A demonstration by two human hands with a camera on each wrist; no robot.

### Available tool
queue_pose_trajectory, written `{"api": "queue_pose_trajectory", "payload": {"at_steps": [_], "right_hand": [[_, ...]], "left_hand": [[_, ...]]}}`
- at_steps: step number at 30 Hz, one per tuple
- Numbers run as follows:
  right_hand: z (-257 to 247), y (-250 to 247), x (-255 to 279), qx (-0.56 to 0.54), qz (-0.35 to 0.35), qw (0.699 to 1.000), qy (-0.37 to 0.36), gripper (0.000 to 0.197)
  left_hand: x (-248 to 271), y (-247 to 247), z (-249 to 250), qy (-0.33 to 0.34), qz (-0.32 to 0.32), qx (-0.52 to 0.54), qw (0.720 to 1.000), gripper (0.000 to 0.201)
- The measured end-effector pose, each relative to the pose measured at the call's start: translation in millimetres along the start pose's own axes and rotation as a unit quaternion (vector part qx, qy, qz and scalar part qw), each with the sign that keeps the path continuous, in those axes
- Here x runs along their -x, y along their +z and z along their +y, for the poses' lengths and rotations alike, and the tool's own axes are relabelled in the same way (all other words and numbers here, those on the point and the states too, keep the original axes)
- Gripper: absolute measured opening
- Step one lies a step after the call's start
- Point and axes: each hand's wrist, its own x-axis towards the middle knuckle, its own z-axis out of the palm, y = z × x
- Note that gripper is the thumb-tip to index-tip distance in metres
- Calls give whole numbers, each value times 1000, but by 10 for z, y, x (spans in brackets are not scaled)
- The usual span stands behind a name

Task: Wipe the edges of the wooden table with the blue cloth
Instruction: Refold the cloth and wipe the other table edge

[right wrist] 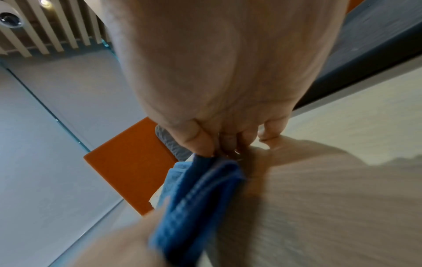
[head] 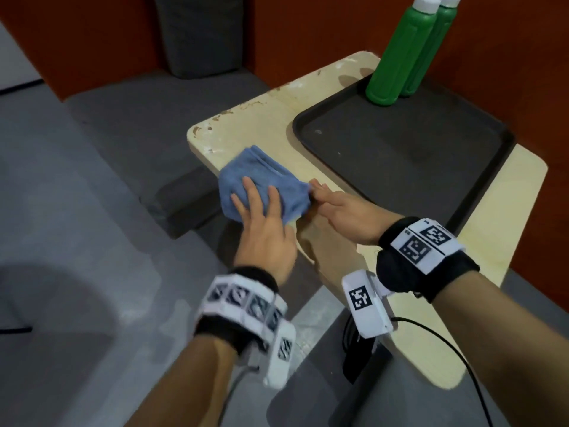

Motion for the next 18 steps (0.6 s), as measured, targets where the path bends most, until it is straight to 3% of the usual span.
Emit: {"api": "queue_pose_trajectory", "payload": {"at_steps": [3,5,9,12,15,18], "right_hand": [[-16,-74,-2,-66,13,997,35,40],[-23,-104,-8,-89,15,995,45,39],[-57,-127,73,-142,30,988,52,62],[-72,-138,84,-167,33,985,39,74],[-83,-146,72,-178,43,982,40,73],[-96,-171,71,-164,35,985,40,83]], "left_hand": [[494,258,197,27,-48,-9,998,74],[433,257,189,16,-51,-24,998,73],[-63,-30,35,-33,-23,-51,998,63],[181,103,75,-2,-2,-66,998,70],[662,370,181,50,-33,-57,997,77],[407,295,90,17,-28,-59,998,73]]}}
